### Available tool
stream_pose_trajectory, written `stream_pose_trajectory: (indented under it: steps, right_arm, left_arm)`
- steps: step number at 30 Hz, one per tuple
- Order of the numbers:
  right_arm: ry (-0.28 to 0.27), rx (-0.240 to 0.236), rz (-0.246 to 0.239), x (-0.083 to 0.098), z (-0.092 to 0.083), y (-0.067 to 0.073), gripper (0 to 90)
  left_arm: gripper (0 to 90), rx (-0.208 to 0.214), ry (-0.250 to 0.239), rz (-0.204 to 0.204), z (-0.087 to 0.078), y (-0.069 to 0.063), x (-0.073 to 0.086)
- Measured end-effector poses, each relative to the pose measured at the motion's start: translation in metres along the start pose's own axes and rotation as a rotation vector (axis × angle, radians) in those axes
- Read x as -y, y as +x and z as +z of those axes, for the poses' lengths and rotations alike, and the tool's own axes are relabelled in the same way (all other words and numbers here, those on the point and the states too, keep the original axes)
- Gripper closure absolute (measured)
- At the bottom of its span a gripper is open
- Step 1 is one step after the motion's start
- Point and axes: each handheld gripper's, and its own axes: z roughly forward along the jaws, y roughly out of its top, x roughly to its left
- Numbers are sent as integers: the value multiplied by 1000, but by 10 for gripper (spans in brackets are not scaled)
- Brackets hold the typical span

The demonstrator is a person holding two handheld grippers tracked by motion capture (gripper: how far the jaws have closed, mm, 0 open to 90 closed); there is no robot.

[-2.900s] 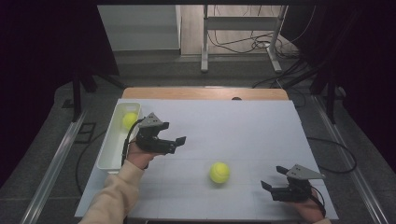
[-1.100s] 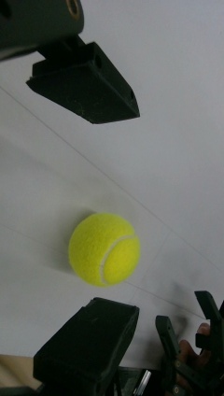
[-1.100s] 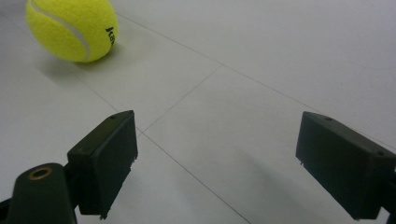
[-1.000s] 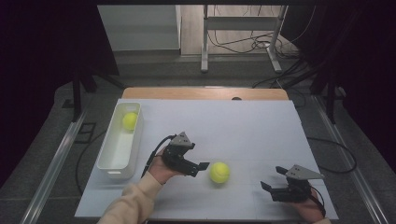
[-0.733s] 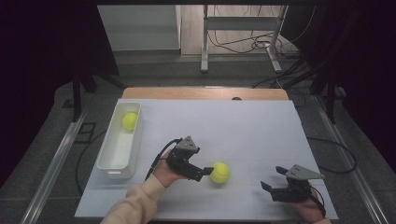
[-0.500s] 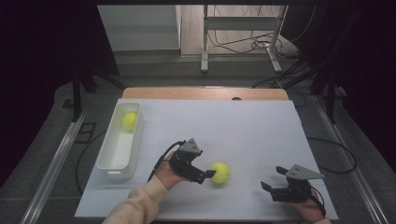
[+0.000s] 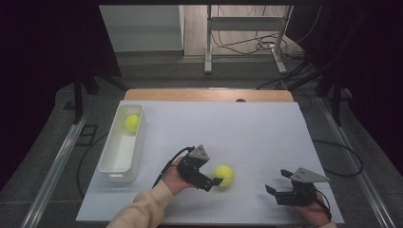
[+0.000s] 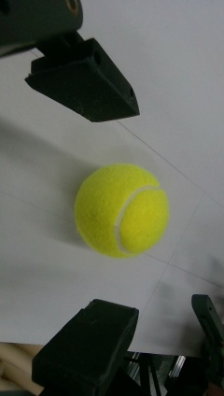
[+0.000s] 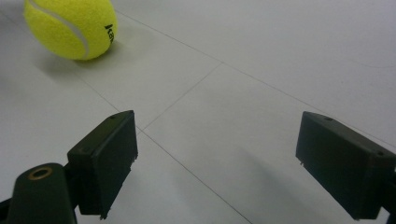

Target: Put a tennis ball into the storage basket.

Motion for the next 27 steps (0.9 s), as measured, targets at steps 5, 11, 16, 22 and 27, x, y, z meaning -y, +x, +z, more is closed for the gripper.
stream_pose_trajectory:
  steps: [5, 11, 16, 22, 27]
  right_arm:
    - [1, -1, -2, 0, 0, 0, 133]
    - [1, -5, 0, 0, 0, 0, 134]
    - [4, -6, -2, 0, 1, 0, 134]
    - [7, -8, -5, 0, 1, 0, 135]
    - [10, -9, -5, 1, 1, 0, 135]
  left_arm:
    - [63, 4, 12, 9, 4, -1, -1]
    - [63, 4, 24, 12, 9, -2, -1]
    - [64, 12, 29, 7, 13, -2, -1]
    - [64, 11, 43, 5, 15, -2, 1]
    - [65, 8, 43, 2, 16, -1, 1]
